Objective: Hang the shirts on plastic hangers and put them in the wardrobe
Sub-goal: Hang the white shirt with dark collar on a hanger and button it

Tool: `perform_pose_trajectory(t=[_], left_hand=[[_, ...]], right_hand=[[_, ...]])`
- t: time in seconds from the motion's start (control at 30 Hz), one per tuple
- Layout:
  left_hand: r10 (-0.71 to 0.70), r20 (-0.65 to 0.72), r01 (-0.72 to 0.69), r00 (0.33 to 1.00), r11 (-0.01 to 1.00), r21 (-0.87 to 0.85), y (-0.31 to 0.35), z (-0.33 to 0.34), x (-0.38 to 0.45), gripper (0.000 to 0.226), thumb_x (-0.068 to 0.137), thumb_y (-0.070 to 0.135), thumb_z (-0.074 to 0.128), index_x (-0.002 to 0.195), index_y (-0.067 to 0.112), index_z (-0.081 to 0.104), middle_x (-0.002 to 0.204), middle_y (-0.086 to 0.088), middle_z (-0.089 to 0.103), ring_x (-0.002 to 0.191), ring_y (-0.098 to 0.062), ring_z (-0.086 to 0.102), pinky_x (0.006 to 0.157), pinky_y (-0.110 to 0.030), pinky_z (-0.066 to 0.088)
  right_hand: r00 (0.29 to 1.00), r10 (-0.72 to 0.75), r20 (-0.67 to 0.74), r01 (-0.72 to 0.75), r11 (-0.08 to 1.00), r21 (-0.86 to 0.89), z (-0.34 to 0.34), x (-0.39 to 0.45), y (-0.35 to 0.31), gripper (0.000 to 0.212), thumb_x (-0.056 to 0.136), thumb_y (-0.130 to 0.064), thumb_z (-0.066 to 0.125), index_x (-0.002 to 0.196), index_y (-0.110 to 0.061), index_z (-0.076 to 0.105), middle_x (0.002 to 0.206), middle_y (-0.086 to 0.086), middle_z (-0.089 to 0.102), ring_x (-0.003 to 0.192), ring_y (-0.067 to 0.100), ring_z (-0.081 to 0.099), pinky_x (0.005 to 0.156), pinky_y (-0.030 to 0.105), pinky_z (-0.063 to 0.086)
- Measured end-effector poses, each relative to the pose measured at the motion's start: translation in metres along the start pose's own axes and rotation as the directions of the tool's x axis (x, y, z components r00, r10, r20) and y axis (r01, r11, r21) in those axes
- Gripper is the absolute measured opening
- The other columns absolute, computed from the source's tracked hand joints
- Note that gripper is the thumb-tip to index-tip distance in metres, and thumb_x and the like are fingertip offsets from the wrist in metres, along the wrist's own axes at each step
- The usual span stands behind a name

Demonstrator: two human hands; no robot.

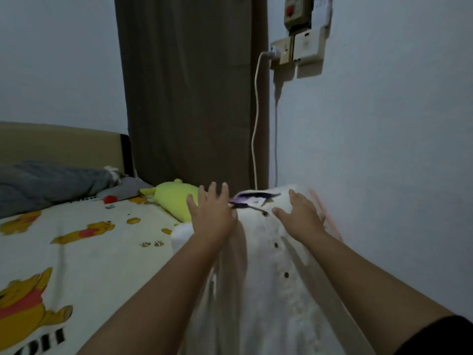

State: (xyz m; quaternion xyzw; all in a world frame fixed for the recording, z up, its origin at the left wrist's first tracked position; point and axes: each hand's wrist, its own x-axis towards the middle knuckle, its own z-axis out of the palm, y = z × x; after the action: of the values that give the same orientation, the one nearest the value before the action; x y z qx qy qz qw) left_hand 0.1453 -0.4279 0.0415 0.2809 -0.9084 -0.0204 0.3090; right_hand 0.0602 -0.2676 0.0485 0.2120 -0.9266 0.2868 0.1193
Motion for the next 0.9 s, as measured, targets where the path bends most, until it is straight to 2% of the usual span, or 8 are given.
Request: perform_pose_trajectory(t=[0.1, 0.23, 0.5, 0.6, 0.9], left_hand=[[0.103, 0.047, -0.100, 0.994, 0.993, -0.059, 0.009, 0.019, -0.009, 0.063, 0.093, 0.046, 0.038, 0.151, 0.029, 0.020, 0.159, -0.001, 0.021, 0.146, -0.024, 0.013, 0.115, -0.051, 0.005], [0.157, 0.024, -0.157, 0.987, 0.987, -0.020, 0.017, 0.026, -0.022, 0.063, 0.091, 0.057, 0.035, 0.148, 0.030, 0.029, 0.157, -0.001, 0.026, 0.146, -0.025, 0.016, 0.115, -0.053, 0.003], [0.288, 0.071, -0.272, 0.955, 0.946, -0.177, 0.056, 0.024, -0.062, 0.065, 0.093, 0.058, 0.033, 0.151, 0.030, 0.022, 0.161, 0.000, 0.014, 0.148, -0.024, 0.007, 0.117, -0.048, -0.001], [0.361, 0.103, -0.320, 0.927, 0.903, -0.288, 0.078, 0.027, -0.088, 0.065, 0.094, 0.060, 0.033, 0.151, 0.032, 0.020, 0.161, 0.002, 0.012, 0.148, -0.022, 0.007, 0.118, -0.045, 0.001], [0.544, 0.181, -0.424, 0.820, 0.788, -0.447, 0.157, 0.061, -0.193, 0.065, 0.094, 0.056, 0.039, 0.151, 0.028, 0.025, 0.159, 0.000, 0.022, 0.145, -0.018, 0.018, 0.114, -0.037, 0.015]], right_hand=[[0.999, -0.004, 0.037, 0.005, 1.000, -0.022, 0.022, -0.001, 0.011, 0.070, 0.093, -0.052, 0.044, 0.150, -0.023, 0.016, 0.158, 0.001, 0.015, 0.145, 0.023, 0.014, 0.115, 0.054, 0.010], [0.999, -0.023, 0.025, 0.024, 0.999, -0.036, 0.028, -0.012, 0.028, 0.068, 0.093, -0.051, 0.045, 0.149, -0.023, 0.021, 0.157, 0.002, 0.020, 0.144, 0.024, 0.018, 0.115, 0.050, 0.015], [0.999, -0.001, -0.034, 0.001, 1.000, -0.003, 0.007, -0.074, 0.073, 0.068, 0.091, -0.051, 0.048, 0.150, -0.029, 0.019, 0.155, -0.003, 0.026, 0.141, 0.021, 0.027, 0.112, 0.049, 0.025], [0.997, 0.055, -0.045, -0.056, 0.998, -0.028, -0.009, -0.105, 0.099, 0.067, 0.092, -0.051, 0.046, 0.149, -0.029, 0.019, 0.153, -0.003, 0.029, 0.139, 0.022, 0.029, 0.111, 0.048, 0.025], [0.954, 0.292, -0.071, -0.295, 0.955, -0.034, -0.043, -0.199, 0.209, 0.063, 0.094, -0.048, 0.047, 0.149, -0.027, 0.024, 0.154, -0.001, 0.028, 0.141, 0.020, 0.024, 0.113, 0.048, 0.023]])
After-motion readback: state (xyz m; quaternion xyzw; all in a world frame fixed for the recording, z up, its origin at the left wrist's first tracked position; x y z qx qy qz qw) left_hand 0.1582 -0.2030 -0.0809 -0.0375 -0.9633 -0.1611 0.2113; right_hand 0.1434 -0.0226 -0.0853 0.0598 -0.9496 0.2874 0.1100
